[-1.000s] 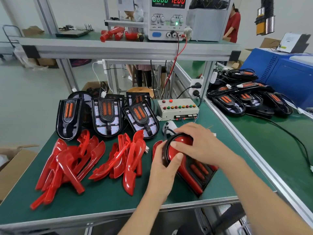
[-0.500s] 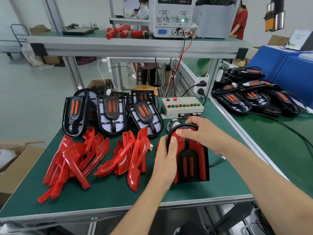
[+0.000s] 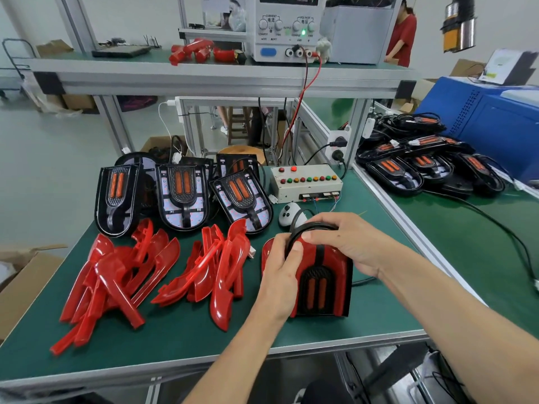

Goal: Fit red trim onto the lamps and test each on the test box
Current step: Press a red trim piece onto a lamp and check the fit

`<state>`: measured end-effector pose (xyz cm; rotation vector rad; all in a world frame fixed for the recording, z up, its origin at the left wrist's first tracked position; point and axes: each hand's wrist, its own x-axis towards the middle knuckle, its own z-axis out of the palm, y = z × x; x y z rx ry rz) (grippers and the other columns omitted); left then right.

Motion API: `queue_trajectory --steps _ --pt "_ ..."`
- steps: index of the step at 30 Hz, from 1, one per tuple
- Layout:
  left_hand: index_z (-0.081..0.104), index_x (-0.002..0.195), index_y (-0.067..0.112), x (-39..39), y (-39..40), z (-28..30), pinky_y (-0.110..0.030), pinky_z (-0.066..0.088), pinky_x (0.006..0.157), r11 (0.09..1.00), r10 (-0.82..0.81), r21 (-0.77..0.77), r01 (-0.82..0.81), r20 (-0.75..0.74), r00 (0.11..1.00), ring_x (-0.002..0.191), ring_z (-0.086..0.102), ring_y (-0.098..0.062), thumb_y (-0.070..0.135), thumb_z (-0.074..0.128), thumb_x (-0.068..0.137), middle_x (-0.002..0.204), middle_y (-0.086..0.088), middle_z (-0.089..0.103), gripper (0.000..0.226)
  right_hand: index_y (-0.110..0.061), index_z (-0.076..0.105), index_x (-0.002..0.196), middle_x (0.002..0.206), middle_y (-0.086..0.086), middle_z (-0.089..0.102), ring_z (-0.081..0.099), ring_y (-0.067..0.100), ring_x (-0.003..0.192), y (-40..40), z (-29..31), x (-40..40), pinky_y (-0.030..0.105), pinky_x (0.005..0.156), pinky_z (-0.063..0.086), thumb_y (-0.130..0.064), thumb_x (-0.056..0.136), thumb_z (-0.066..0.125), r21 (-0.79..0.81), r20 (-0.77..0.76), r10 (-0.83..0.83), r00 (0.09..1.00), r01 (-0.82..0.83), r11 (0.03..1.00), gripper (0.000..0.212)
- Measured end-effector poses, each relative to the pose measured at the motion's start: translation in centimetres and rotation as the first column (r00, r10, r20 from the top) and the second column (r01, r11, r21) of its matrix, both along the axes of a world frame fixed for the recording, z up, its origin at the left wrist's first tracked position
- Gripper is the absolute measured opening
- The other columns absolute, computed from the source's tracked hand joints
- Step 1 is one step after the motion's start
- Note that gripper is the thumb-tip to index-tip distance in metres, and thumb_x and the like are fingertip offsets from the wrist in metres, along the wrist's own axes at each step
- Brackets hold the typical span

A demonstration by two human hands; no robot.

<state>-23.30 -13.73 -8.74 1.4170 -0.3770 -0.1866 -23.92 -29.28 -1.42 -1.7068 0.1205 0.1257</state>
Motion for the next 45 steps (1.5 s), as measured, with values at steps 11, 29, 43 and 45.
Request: queue_trajectory --steps 11,29,43,45 --pt "0.061 0.115 0.051 1.2 1.7 -0.6 -0.042 0.050 0.106 0.961 -0.152 0.236 0.141 0.028 0.988 0.115 0.064 -0.003 0.072 0.052 0.090 0.119 0.018 0.070 0.034 -0.019 0.080 0.095 0.098 0.012 0.080 0.078 0.023 0.082 -1.6 1.0 0.2 0.028 0.066 0.061 -0.031 0.075 0.081 0.126 -0.016 -0.112 0.994 0.113 0.986 0.023" --pt "0.064 0.125 0.026 0.4 1.9 -1.0 -0.046 0.050 0.107 0.958 -0.256 0.087 0.272 -0.157 0.954 0.118 0.068 -0.016 0.060 0.061 0.093 0.123 0.003 0.073 0.047 -0.008 0.073 0.110 0.097 0.015 0.079 0.078 0.028 0.081 -2.5 0.5 0.8 0.033 0.063 0.062 -0.039 0.067 0.083 0.116 -0.140 -0.202 0.969 0.219 0.969 0.054" --pt "0.071 0.112 0.043 -1.1 0.6 -1.7 -0.016 0.052 0.089 0.978 -0.174 0.093 0.189 -0.146 0.974 0.109 0.070 -0.006 0.060 0.064 0.087 0.114 0.010 0.076 0.031 -0.008 0.073 0.108 0.091 0.011 0.079 0.077 0.024 0.077 -4.1 -0.5 -0.3 0.040 0.082 0.058 -0.052 0.084 0.071 0.052 -0.206 -0.306 0.930 0.322 0.945 0.051" --pt "0.069 0.109 0.052 -1.7 0.2 -2.0 -0.016 0.052 0.089 0.985 -0.132 0.091 0.148 -0.158 0.978 0.108 0.069 -0.001 0.066 0.061 0.084 0.113 0.015 0.075 0.030 -0.011 0.074 0.103 0.086 0.005 0.078 0.074 0.021 0.077 -4.7 -1.2 -0.8 0.041 0.085 0.056 -0.058 0.091 0.062 0.000 -0.176 -0.373 0.911 0.379 0.925 0.050"
